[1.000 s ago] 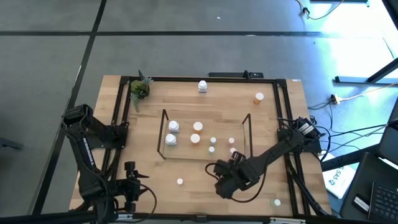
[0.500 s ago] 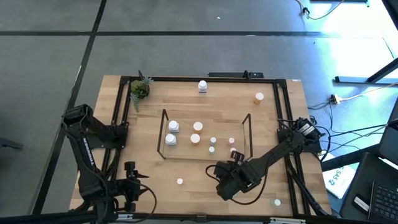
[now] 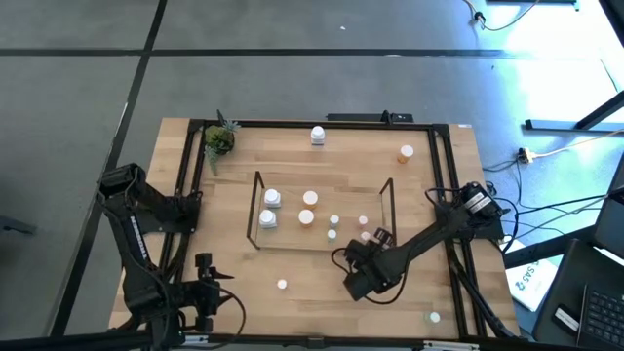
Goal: Pick and place medicine bottles onto shelf by color
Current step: Adjust the pink bottle on the shelf
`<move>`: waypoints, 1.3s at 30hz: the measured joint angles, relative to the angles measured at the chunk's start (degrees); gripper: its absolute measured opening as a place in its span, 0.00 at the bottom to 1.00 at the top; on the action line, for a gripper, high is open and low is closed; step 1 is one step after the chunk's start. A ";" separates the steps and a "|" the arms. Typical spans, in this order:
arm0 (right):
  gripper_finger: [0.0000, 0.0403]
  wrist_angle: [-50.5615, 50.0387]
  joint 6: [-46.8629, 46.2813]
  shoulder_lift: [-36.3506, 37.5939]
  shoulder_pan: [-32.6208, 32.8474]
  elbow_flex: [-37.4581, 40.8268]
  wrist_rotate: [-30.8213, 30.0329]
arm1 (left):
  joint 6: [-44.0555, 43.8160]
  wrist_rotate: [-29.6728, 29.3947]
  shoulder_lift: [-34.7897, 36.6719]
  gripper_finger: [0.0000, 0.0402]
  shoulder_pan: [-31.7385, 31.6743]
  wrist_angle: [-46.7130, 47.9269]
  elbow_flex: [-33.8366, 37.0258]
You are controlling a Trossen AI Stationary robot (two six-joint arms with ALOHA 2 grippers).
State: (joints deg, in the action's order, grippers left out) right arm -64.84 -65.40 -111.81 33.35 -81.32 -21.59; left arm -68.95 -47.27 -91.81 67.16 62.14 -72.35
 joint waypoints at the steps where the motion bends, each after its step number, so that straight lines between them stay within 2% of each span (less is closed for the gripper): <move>1: 0.30 -0.02 -0.02 0.00 -0.13 0.19 -0.14 | 0.00 0.00 0.00 0.51 0.00 -0.05 0.00; 18: 0.30 -0.39 1.39 0.00 -0.57 0.27 -5.81 | -0.09 0.00 0.00 0.51 0.00 -0.06 0.01; 32: 0.30 -0.45 1.58 0.00 -1.10 0.09 -5.82 | -1.23 1.19 0.00 0.51 -0.02 -0.12 0.01; 39: 0.30 -1.50 1.63 0.00 0.67 -3.47 -5.83 | -1.20 1.77 0.00 0.51 0.00 -0.08 0.01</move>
State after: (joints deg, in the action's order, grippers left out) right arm -66.34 -63.77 -111.81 34.01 -84.80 -27.42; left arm -70.15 -45.50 -91.81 67.16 62.06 -72.34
